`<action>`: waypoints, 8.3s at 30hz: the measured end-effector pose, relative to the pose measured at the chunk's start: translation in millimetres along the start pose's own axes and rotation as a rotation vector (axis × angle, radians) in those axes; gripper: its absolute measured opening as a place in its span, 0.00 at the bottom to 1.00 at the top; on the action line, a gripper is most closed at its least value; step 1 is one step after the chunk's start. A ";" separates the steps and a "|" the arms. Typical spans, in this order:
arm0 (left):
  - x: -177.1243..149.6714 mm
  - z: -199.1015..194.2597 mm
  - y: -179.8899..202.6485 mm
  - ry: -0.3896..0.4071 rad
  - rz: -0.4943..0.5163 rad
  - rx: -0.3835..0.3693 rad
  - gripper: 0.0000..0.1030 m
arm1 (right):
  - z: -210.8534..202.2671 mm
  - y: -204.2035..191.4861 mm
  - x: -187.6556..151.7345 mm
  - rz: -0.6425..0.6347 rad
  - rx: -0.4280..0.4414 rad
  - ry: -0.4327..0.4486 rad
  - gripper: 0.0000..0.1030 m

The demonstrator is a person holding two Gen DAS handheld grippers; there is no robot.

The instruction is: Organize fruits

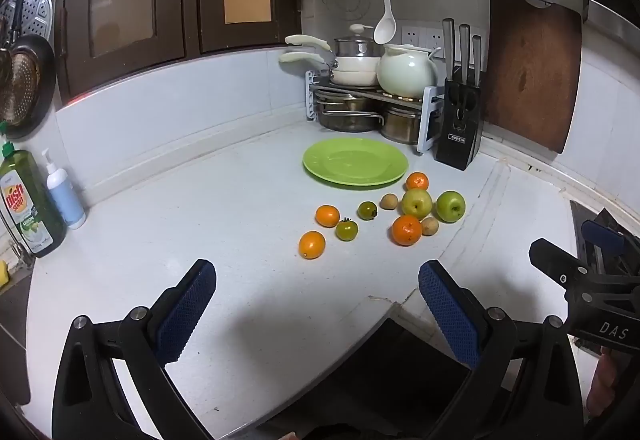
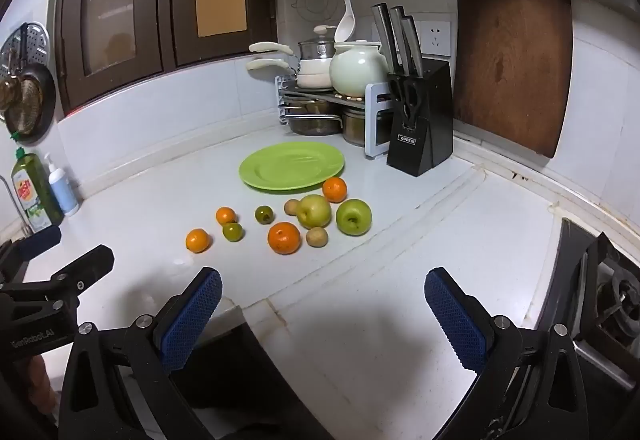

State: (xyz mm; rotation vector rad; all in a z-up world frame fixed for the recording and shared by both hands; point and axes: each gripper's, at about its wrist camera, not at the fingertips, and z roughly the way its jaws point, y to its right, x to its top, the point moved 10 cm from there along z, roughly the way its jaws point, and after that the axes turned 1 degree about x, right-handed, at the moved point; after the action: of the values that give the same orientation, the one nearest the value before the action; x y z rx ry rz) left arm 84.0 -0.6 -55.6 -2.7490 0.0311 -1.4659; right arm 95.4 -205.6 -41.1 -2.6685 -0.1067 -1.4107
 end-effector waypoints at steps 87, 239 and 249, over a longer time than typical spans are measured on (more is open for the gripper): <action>14.0 1.0 -1.0 0.038 -0.022 -0.025 1.00 | 8.0 -15.8 5.6 -0.043 0.045 0.009 0.99; 112.4 337.5 39.1 -0.341 0.272 -0.286 0.49 | 342.7 -36.9 90.4 -0.233 0.214 -0.469 0.44; 136.5 287.0 23.6 -0.224 0.227 -0.215 0.70 | 303.9 -31.6 111.5 -0.197 0.184 -0.351 0.44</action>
State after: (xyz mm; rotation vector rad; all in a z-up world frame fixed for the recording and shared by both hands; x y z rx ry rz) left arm 398.2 -24.4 -102.9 -2.9373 0.5056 -1.1544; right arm 403.0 -131.2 -116.1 -2.7760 -0.5168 -0.9054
